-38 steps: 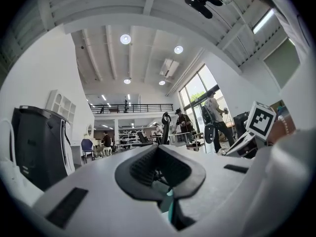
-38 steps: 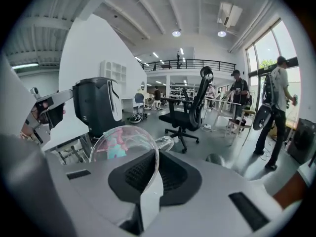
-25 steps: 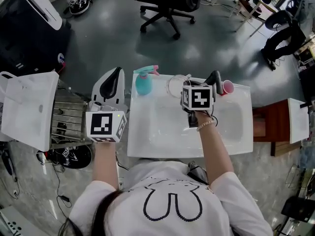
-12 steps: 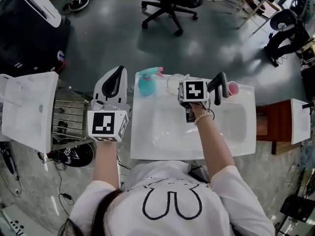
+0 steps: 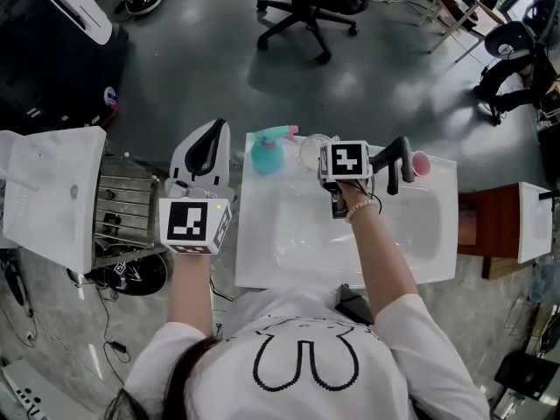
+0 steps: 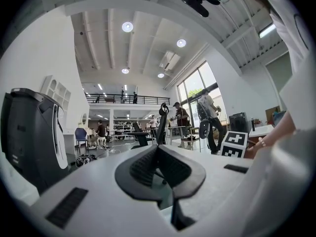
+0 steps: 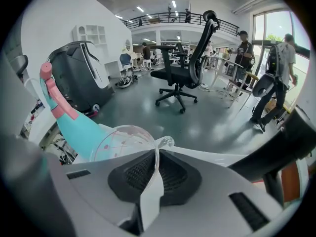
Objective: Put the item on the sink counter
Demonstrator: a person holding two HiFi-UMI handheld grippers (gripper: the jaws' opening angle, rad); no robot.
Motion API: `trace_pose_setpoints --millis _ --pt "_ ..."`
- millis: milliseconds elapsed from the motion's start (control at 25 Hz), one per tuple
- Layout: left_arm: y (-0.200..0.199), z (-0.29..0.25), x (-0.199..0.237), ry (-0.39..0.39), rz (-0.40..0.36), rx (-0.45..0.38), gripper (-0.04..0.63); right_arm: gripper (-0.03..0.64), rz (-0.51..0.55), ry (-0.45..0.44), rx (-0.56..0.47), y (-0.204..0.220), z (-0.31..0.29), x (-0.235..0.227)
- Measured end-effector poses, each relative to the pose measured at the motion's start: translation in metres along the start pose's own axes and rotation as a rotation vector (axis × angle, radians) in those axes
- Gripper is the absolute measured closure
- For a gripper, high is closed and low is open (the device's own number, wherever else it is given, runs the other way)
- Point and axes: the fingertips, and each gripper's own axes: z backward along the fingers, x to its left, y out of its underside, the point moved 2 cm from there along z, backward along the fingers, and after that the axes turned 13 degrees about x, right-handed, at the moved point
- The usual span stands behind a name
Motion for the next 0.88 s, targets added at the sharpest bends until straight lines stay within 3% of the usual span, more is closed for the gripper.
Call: trace_pose_setpoints --millis 520,600,640,880 --pt "0.001 0.004 -0.001 -0.009 0.012 -0.002 0.584 0.564 -0.026 -0.041 -0.025 0.0 0.0 0.005" --pt "0.001 0.006 -0.004 -0.01 0.013 -0.001 0.584 0.445 -0.04 -0.073 -0.042 -0.001 0.002 0.006" --pt "0.0 0.007 -0.005 -0.01 0.013 -0.002 0.584 0.418 -0.046 -0.089 -0.05 -0.001 0.003 0.007" --pt "-0.004 0.016 -0.015 -0.008 0.007 -0.017 0.584 0.359 -0.049 -0.127 -0.12 0.003 0.018 0.011"
